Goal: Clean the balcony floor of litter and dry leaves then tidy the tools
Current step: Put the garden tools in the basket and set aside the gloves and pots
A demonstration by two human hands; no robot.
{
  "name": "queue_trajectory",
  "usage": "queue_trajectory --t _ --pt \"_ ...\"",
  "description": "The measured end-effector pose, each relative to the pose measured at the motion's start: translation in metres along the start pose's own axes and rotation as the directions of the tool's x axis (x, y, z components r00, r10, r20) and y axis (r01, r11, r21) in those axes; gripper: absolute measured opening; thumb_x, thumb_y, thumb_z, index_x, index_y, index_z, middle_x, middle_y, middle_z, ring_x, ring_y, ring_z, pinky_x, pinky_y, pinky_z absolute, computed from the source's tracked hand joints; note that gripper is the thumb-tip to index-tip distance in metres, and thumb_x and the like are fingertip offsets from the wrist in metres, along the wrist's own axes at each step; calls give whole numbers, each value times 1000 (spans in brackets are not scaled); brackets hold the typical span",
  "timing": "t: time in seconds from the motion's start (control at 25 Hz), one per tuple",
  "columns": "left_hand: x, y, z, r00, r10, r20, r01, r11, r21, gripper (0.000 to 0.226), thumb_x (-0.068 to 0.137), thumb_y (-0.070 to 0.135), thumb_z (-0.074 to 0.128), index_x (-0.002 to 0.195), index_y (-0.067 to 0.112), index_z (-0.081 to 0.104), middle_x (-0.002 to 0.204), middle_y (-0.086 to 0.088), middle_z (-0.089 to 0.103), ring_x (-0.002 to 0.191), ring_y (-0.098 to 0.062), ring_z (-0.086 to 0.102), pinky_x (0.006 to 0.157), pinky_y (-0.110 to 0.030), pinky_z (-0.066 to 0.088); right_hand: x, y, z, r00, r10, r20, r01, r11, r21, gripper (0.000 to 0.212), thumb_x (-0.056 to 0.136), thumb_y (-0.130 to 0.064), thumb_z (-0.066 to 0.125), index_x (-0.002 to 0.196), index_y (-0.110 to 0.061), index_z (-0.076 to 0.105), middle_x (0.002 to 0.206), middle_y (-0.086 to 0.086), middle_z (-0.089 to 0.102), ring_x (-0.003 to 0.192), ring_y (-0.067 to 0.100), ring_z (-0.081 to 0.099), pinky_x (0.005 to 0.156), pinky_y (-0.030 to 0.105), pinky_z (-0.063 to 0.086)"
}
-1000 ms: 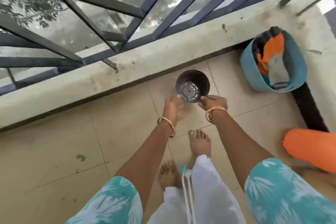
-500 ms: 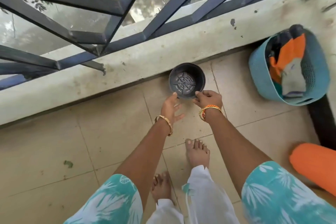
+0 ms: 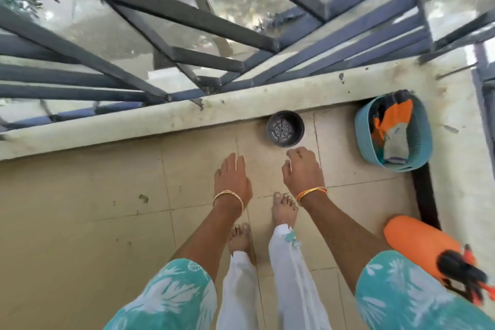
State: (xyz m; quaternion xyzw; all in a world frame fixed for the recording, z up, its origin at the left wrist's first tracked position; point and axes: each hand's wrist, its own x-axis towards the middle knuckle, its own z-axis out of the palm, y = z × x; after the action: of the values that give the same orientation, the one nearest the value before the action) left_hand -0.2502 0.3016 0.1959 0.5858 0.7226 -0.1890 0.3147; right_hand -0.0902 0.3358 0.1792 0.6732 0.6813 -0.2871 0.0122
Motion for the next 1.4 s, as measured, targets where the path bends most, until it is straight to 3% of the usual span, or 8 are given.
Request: queue_trajectory --t 0.12,0.28,0.48,0.68,0.84,1.12,1.28,1.4 --pt "-57 -25 -43 999 -16 -28 19 996 84 63 95 19 37 151 10 9 160 -10 5 147 -26 5 117 -40 15 -36 -52 -43 977 -214 4 211 958 -192 37 60 -9 75 95 -1 64 97 22 62 83 39 60 59 39 53" --pt "-149 -61 -91 978 -172 -115 170 985 -27 65 95 19 35 152 9 5 160 -9 0 147 -25 2 117 -41 14 -87 -142 -91 912 -406 62 403 858 -318 54 62 -18 74 112 -3 61 117 24 58 103 39 58 79 42 52" --pt "-259 -129 -107 892 -422 -160 376 892 -251 67 94 22 36 152 10 4 160 -11 0 148 -26 2 117 -41 15 -166 -252 -107 771 -618 154 629 702 -335 57 69 -21 70 122 -3 55 130 24 51 115 39 52 85 44 50" --pt "-362 -234 -93 832 -523 -185 458 836 -301 70 96 25 35 152 11 -4 160 -13 -9 148 -28 -5 117 -43 12 -253 -368 -76 658 -724 206 749 604 -272 56 78 -20 63 128 0 49 136 25 45 123 41 46 91 48 49" --pt "-433 -328 -68 772 -617 -151 524 753 -398 72 95 25 37 152 10 -6 159 -13 -12 147 -28 -7 116 -44 10 -322 -482 -20 440 -852 285 895 388 -220 52 79 -18 65 126 2 51 133 27 48 119 42 50 88 50 50" --pt "-539 -494 -18 497 -868 1 731 418 -540 71 96 28 38 152 9 -2 160 -13 -9 147 -29 -4 117 -46 11 -439 -613 85 232 -866 444 973 202 -115 46 87 -22 56 127 0 50 136 26 45 122 43 44 95 51 45" --pt "-566 -561 14 392 -913 118 750 243 -615 71 95 29 40 152 9 4 160 -13 -4 147 -28 1 116 -44 15 -471 -694 142 302 -820 486 947 318 -53 43 92 -23 47 129 -2 45 140 23 38 123 40 38 95 46 41" --pt "-579 -617 27 327 -918 225 703 77 -707 67 95 27 41 152 9 9 160 -12 2 147 -27 6 116 -39 19 -493 -764 179 261 -814 519 955 296 -16 39 93 -23 45 127 -4 46 137 19 40 120 37 40 92 43 42"
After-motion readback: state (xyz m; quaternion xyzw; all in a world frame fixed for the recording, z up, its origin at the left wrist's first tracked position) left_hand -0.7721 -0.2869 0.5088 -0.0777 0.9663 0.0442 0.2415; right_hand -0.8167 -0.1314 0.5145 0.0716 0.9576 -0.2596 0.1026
